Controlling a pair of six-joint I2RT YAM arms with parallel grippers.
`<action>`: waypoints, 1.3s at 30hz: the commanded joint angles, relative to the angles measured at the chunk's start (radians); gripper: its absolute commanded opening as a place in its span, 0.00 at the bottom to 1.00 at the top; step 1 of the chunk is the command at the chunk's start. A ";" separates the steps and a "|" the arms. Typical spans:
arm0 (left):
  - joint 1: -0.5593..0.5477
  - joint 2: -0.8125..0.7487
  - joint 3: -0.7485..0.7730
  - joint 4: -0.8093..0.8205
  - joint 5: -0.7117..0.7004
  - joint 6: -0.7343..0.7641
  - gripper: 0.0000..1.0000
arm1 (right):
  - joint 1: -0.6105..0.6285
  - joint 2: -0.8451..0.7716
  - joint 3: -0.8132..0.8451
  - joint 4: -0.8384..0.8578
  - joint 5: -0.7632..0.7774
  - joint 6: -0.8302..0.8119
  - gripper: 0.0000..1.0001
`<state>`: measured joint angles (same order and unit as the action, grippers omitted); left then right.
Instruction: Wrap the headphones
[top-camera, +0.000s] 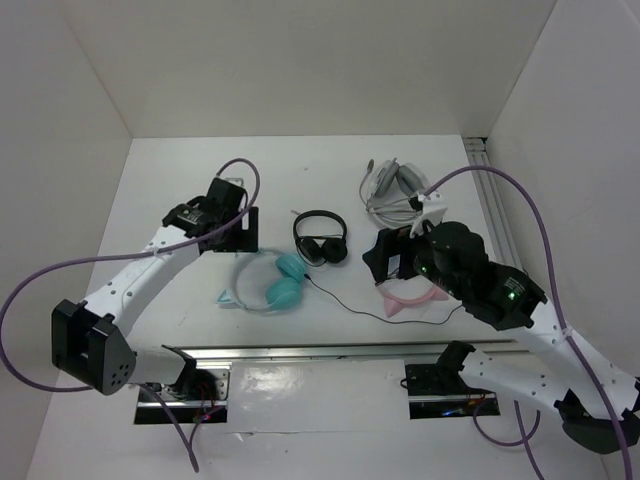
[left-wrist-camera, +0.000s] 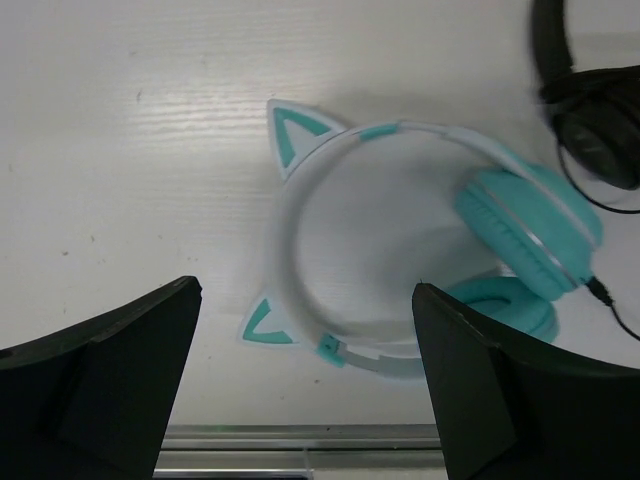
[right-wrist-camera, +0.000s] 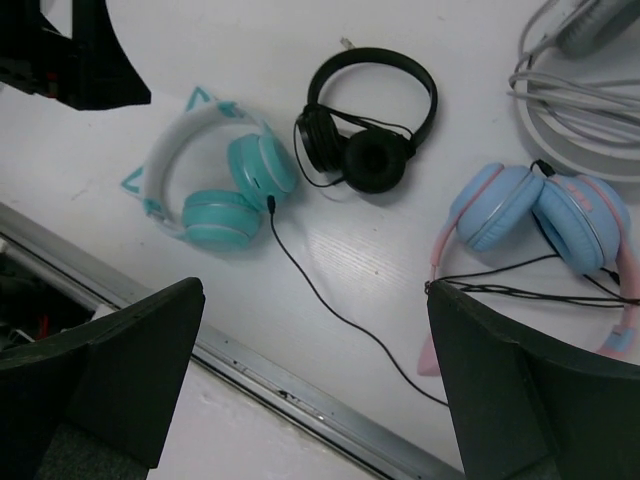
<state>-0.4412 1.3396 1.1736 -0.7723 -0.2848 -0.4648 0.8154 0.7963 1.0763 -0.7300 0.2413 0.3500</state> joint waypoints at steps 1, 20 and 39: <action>0.087 -0.036 -0.055 -0.002 0.085 0.066 1.00 | 0.002 -0.043 0.022 0.075 -0.045 -0.009 1.00; 0.177 0.226 -0.158 0.080 0.216 0.120 0.89 | 0.002 -0.189 0.013 0.095 -0.120 -0.040 1.00; 0.231 0.351 -0.169 0.142 0.205 0.138 0.76 | 0.002 -0.237 0.022 0.115 -0.162 -0.080 1.00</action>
<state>-0.2108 1.6833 0.9947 -0.6426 -0.0826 -0.3462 0.8154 0.5591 1.0782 -0.6781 0.1032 0.2897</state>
